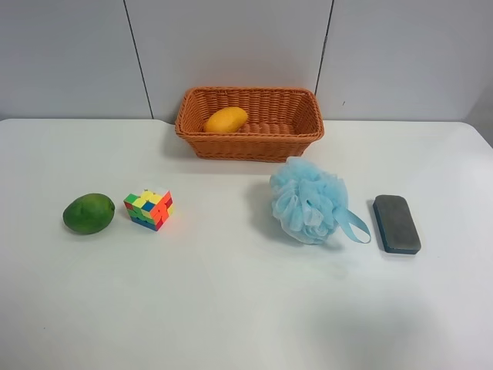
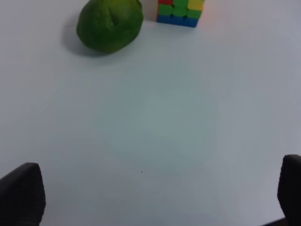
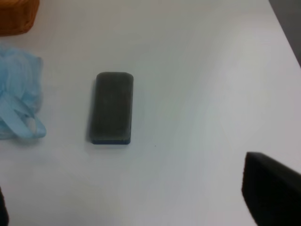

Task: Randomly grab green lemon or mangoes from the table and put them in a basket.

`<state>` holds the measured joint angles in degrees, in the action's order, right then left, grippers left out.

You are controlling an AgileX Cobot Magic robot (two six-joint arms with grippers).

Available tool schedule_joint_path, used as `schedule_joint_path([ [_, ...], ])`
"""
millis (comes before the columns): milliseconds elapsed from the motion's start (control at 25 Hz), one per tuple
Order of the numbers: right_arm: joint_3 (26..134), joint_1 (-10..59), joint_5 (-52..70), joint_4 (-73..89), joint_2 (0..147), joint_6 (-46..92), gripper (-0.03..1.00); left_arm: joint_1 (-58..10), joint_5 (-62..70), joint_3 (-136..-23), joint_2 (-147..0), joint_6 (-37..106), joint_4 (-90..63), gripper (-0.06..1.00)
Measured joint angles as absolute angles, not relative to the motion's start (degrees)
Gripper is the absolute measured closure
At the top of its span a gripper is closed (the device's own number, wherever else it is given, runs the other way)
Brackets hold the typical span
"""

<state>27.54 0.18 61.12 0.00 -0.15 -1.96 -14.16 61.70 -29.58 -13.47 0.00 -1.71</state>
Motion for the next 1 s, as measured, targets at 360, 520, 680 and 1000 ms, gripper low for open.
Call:
schedule_joint_path([
  [360, 27.54, 0.18, 61.12, 0.00, -0.15, -1.96, -0.03, -5.38, 60.96, -29.23, -4.36, 1.36, -2.63, -0.05],
  [520, 27.54, 0.18, 61.12, 0.00, -0.15, -1.96, -0.03, -3.44, 60.83, -29.23, -0.42, 1.36, -2.69, -0.05],
  [680, 27.54, 0.18, 61.12, 0.00, -0.15, -1.96, -0.03, -3.13, 60.83, -29.23, 0.11, 1.36, -2.74, -0.05],
  [1000, 27.54, 0.18, 61.12, 0.00, -0.15, -1.96, -0.03, -3.13, 60.78, -29.23, 0.39, 1.36, -2.79, -0.05],
])
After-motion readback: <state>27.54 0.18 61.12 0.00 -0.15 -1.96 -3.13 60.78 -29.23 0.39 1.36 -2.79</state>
